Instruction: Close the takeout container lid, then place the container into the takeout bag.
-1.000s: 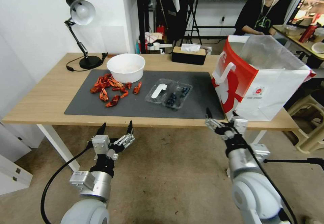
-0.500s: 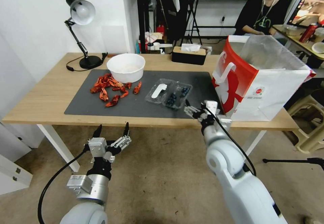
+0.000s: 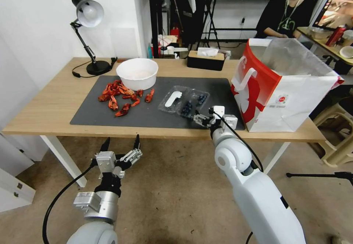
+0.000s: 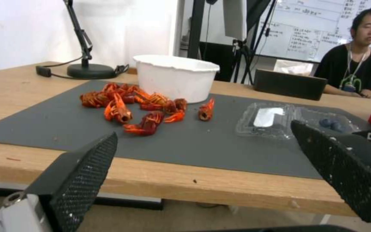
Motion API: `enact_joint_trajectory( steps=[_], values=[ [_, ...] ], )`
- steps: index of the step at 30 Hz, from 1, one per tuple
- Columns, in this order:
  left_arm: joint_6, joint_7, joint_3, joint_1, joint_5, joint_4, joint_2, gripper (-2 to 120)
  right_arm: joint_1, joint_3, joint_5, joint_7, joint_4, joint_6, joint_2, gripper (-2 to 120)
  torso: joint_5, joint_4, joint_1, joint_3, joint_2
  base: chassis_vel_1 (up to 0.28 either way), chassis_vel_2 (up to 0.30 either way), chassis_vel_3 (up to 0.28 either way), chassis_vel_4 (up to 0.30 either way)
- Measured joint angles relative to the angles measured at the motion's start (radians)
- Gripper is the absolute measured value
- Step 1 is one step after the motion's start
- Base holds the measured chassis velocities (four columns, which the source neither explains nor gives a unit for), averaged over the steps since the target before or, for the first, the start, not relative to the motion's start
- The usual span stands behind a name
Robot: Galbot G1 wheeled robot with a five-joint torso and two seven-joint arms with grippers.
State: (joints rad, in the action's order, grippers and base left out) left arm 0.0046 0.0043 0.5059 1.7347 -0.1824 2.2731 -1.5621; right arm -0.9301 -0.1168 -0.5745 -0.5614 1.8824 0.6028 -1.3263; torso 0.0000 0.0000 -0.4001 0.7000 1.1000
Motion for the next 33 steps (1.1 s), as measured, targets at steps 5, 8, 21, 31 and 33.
enact_joint_trajectory(
  steps=[5,8,21,31,33],
  values=[
    [-0.003,-0.002,0.004,-0.004,-0.003,-0.008,0.002,100,0.015,0.004,-0.008,-0.021,-0.011,0.034,-0.012,100,0.0000,0.0000,0.000,0.000,0.000,0.000,0.000,0.000,0.000],
    [-0.005,-0.002,0.004,-0.004,-0.004,-0.011,0.002,100,0.016,0.002,-0.011,-0.026,-0.011,0.048,-0.012,100,0.0000,0.0000,0.000,0.000,0.000,0.000,0.000,0.000,0.000],
    [-0.008,-0.003,0.001,-0.015,-0.006,-0.023,0.001,100,0.013,-0.028,-0.033,-0.031,0.006,0.095,0.013,100,0.0000,0.0000,0.000,0.000,0.000,0.000,0.000,0.000,0.000],
    [-0.009,-0.003,-0.003,-0.020,-0.007,-0.032,-0.001,100,0.006,-0.059,-0.035,-0.015,0.011,0.097,0.041,100,0.0001,0.0000,0.000,0.000,0.000,0.000,0.000,0.000,0.000],
    [-0.009,-0.003,-0.004,-0.020,-0.007,-0.032,-0.001,100,0.006,-0.064,-0.036,-0.013,0.012,0.097,0.046,100,0.0001,0.0000,0.000,0.000,0.000,0.000,0.000,0.000,0.000]
  ],
)
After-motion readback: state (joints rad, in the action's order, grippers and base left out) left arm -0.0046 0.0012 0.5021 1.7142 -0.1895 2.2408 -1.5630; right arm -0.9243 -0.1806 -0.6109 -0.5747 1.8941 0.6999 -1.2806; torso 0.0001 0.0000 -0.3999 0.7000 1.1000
